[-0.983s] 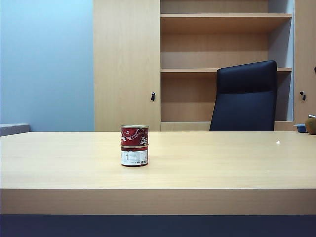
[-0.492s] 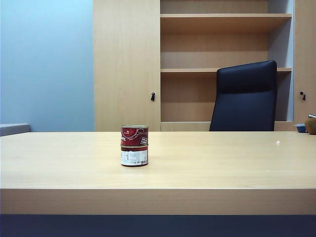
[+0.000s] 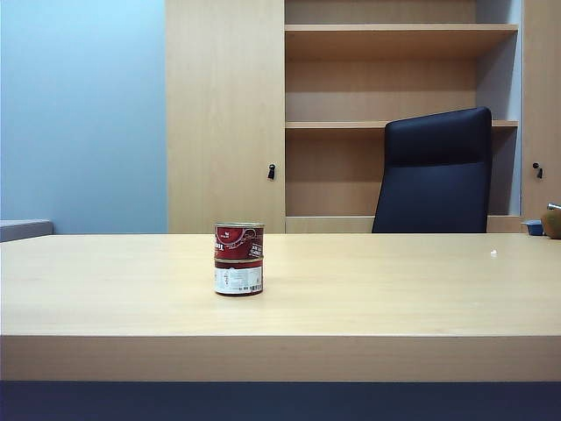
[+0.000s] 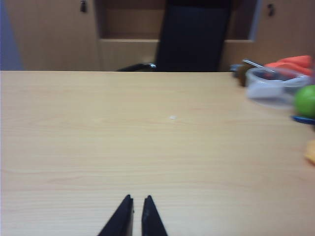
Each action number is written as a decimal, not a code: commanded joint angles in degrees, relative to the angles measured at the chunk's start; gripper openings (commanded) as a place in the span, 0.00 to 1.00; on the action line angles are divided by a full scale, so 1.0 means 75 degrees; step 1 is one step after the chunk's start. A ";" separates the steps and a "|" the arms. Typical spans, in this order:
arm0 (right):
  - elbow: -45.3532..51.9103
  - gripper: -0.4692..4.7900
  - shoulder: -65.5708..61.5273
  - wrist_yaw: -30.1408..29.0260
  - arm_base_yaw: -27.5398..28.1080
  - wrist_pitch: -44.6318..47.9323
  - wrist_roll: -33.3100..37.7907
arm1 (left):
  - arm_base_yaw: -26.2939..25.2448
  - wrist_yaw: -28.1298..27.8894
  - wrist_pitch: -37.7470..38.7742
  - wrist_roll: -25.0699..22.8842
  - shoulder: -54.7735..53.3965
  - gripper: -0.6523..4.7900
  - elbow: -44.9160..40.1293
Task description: Stack a can of tomatoes on the right onto the can of tomatoes on the left.
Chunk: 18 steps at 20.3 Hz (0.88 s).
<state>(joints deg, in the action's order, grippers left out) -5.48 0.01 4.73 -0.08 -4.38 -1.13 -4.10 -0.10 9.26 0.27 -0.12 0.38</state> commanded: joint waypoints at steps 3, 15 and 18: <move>0.0717 0.17 0.0017 -0.1507 0.0539 0.0396 -0.0017 | -0.0006 0.0017 -0.0032 0.0035 -0.0006 0.12 0.0023; 0.0711 0.17 -0.0050 -0.1250 0.0560 -0.0758 -0.0026 | -0.0006 0.0015 -0.0023 0.0035 -0.0006 0.12 0.0020; 0.0711 0.17 -0.0050 -0.1250 0.0560 -0.0761 -0.0026 | -0.0006 0.0015 -0.0023 0.0035 -0.0006 0.12 0.0020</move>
<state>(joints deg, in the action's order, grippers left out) -0.38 -0.30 -4.89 4.10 -10.63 -1.15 -4.10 -0.10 9.28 0.27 -0.12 0.38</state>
